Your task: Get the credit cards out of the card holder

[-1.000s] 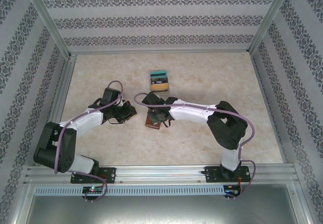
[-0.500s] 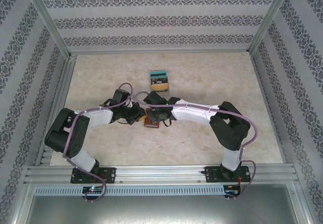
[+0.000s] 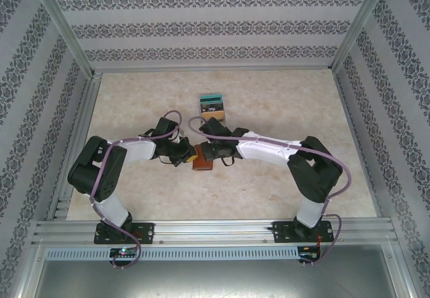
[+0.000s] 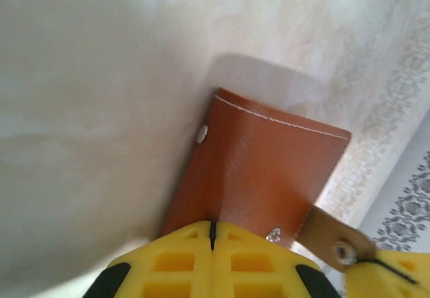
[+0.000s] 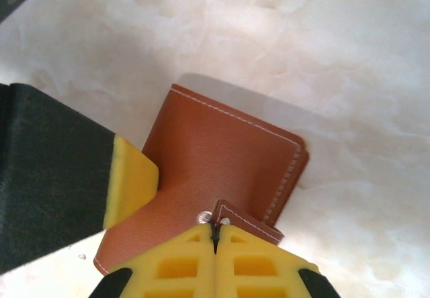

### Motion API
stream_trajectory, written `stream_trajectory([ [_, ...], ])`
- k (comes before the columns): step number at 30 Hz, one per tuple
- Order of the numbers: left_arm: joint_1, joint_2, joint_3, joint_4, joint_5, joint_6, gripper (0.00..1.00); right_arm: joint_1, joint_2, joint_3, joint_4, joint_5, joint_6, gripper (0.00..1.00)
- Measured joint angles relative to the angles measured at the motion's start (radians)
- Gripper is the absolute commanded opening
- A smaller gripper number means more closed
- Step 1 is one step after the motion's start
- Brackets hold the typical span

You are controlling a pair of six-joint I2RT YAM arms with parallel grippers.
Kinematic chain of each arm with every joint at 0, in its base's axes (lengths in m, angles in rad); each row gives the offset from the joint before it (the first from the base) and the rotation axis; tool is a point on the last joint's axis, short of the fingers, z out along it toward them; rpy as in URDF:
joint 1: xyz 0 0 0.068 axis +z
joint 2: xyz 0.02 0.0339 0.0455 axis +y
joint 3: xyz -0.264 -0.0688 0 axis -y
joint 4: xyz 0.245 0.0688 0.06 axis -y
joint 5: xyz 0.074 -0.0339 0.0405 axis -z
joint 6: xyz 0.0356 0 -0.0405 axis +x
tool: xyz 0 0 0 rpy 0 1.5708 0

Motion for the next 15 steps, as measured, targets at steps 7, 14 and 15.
stream_trajectory([
  [7, 0.052, -0.162, 0.057, -0.228, -0.141, 0.072, 0.76, -0.014, -0.076, -0.002, 0.037, -0.06, 0.024, 0.0],
  [14, 0.161, -0.337, 0.132, -0.365, -0.254, 0.156, 0.76, -0.014, -0.075, 0.073, 0.05, -0.131, 0.054, 0.0],
  [15, 0.17, -0.354, 0.132, -0.377, -0.262, 0.164, 0.76, -0.014, -0.075, 0.082, 0.054, -0.138, 0.056, 0.0],
])
